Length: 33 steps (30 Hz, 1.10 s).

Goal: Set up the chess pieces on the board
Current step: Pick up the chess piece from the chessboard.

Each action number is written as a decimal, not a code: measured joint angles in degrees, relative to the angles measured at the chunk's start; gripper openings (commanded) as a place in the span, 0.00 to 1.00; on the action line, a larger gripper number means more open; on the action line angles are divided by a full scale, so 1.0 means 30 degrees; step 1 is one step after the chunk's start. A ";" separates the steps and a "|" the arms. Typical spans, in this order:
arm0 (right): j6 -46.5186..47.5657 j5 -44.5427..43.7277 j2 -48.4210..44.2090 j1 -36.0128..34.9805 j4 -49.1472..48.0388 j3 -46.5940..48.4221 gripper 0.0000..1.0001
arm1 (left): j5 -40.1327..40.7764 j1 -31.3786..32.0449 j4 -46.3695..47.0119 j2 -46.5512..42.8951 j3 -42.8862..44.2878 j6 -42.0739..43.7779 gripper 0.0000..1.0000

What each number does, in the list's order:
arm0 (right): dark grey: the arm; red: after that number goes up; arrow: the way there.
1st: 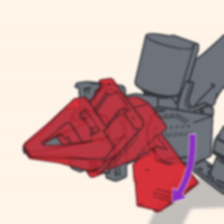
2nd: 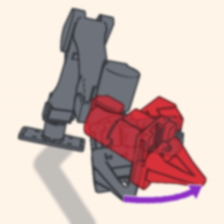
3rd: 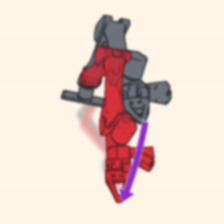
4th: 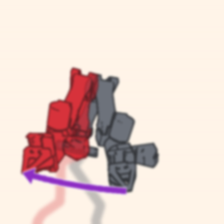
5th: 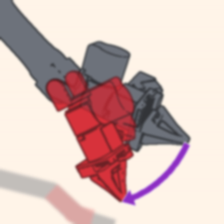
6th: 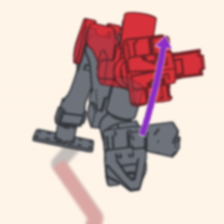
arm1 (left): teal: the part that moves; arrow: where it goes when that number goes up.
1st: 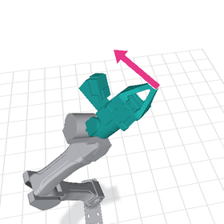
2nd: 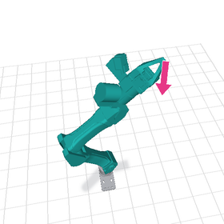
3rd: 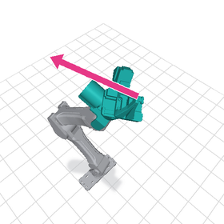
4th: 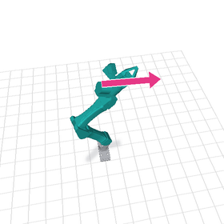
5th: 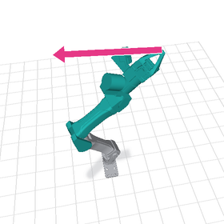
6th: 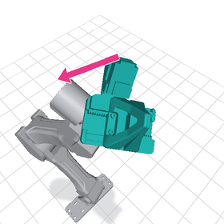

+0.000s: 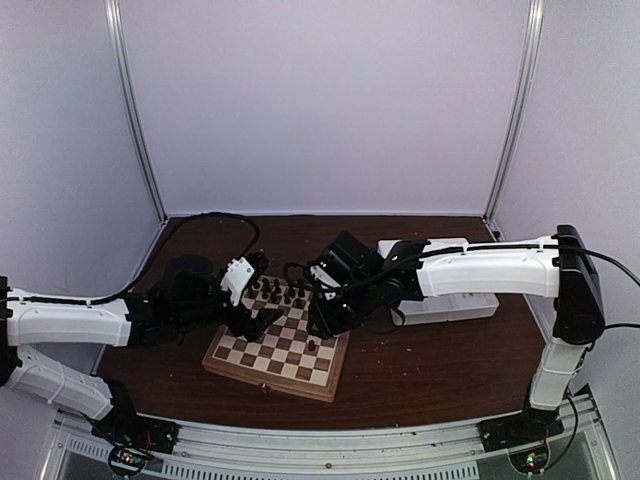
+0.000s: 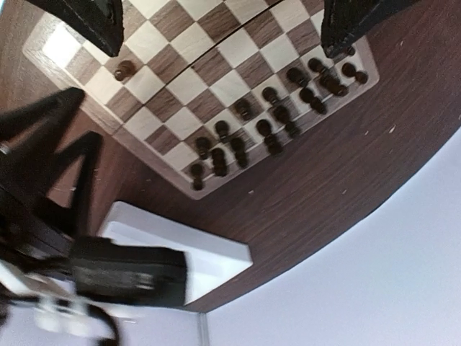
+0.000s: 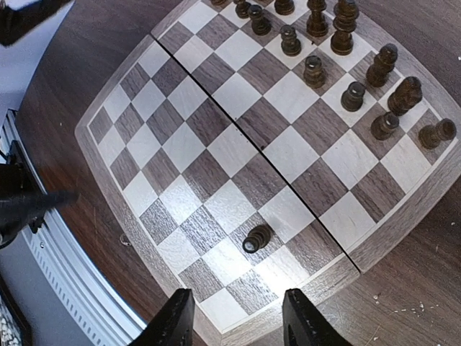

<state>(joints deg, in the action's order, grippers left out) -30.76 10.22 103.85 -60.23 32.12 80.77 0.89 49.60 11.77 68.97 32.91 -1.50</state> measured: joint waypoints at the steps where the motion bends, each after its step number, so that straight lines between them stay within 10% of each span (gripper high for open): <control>1: 0.0153 -0.0095 0.0197 -0.0117 0.0219 0.0248 0.44 | 0.0991 0.0000 -0.0597 0.0000 0.0262 -0.0459 0.98; 11: 0.0860 -0.1020 0.2011 -0.0743 0.1770 0.1909 0.42 | 0.6069 -0.0933 -0.4568 0.0000 0.1902 -0.3876 0.98; 33: 0.1719 -0.3563 0.5100 -0.1443 0.4328 0.4903 0.35 | 0.7031 -0.0991 -0.5544 0.0000 0.1894 -0.4342 0.98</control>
<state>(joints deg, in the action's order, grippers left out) -25.61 -0.47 119.15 -64.55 45.10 95.48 21.98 46.63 -4.86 68.97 38.59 -14.52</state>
